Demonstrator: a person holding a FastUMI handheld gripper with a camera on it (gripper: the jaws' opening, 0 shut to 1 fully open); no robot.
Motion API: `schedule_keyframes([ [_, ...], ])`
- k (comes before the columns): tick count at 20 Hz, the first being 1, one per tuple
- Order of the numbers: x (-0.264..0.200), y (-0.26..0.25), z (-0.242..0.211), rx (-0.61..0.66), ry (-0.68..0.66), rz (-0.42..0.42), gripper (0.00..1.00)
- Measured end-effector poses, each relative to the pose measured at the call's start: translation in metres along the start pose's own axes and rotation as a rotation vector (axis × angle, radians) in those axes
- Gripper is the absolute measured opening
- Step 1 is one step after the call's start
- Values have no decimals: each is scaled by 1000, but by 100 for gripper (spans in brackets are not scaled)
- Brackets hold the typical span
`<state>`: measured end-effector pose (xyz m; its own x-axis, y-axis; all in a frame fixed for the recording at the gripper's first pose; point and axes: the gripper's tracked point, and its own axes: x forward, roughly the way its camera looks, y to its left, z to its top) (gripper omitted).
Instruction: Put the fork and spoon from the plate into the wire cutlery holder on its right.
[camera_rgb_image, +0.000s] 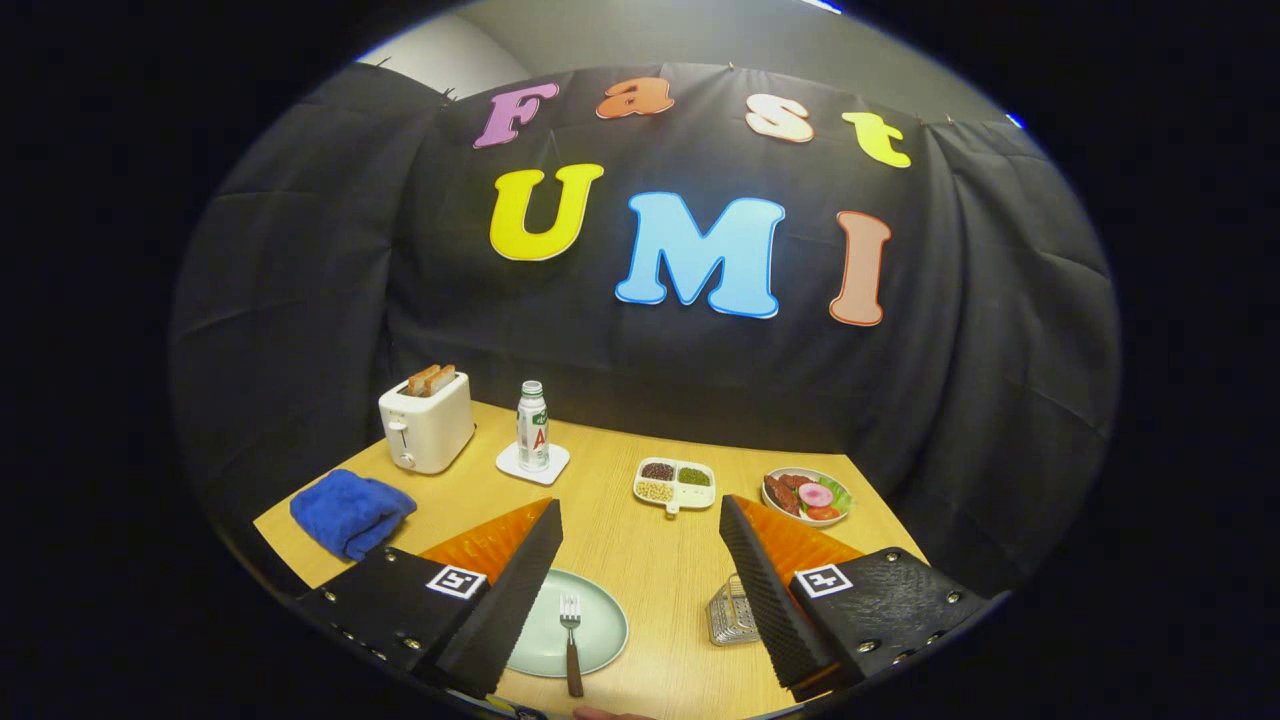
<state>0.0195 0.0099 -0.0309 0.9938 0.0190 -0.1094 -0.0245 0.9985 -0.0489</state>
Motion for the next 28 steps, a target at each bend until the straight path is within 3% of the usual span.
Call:
schedule_keyframes([
  [4,9,15,-32,-58,103,58,97],
  [9,19,48,-104,-130,349,197,96],
  [15,21,68,-178,-211,591,290,94],
  [18,21,73,-209,-227,723,327,80],
  [21,24,76,-225,-211,804,341,78],
  [22,24,77,-229,-205,832,347,65],
  [25,27,69,-243,-226,901,317,56],
  [27,31,68,-251,-215,940,317,56],
  [28,26,69,-249,-191,970,316,38],
])
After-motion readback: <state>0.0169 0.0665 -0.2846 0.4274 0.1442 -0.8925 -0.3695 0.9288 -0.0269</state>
